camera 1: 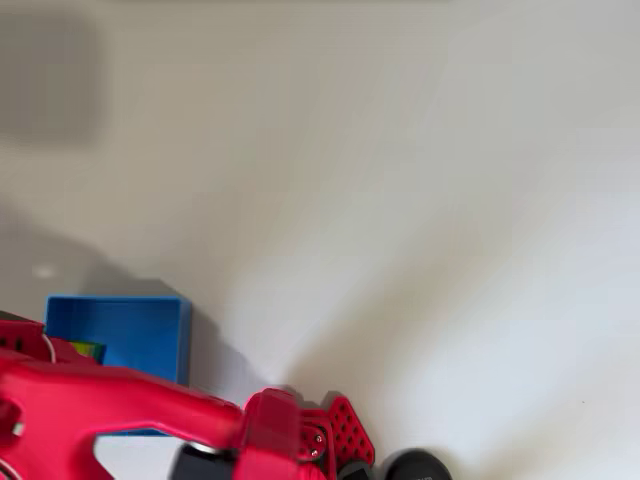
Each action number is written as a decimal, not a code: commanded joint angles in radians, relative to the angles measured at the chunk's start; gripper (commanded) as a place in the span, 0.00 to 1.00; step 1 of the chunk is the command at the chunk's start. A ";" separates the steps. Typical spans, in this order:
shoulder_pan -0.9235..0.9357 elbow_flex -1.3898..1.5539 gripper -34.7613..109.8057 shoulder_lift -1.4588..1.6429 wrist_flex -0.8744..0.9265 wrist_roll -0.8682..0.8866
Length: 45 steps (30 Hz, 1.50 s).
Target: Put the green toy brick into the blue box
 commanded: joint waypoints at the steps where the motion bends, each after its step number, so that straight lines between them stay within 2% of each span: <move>1: -0.025 -0.083 0.24 -0.012 0.006 -0.020; 4: -0.025 -0.078 0.26 -0.015 0.006 -0.032; 8: -0.023 -0.075 0.39 -0.015 0.035 -0.054; 14: -0.018 -0.100 0.42 -0.015 0.109 -0.063; 17: -0.011 -0.146 0.41 -0.006 0.120 -0.034; 25: 0.048 -0.308 0.25 0.005 0.118 0.038; 31: 0.291 -0.354 0.24 0.069 0.115 0.043; 40: 0.781 0.003 0.24 0.296 -0.167 -0.064; 45: 0.950 0.192 0.24 0.431 -0.261 -0.094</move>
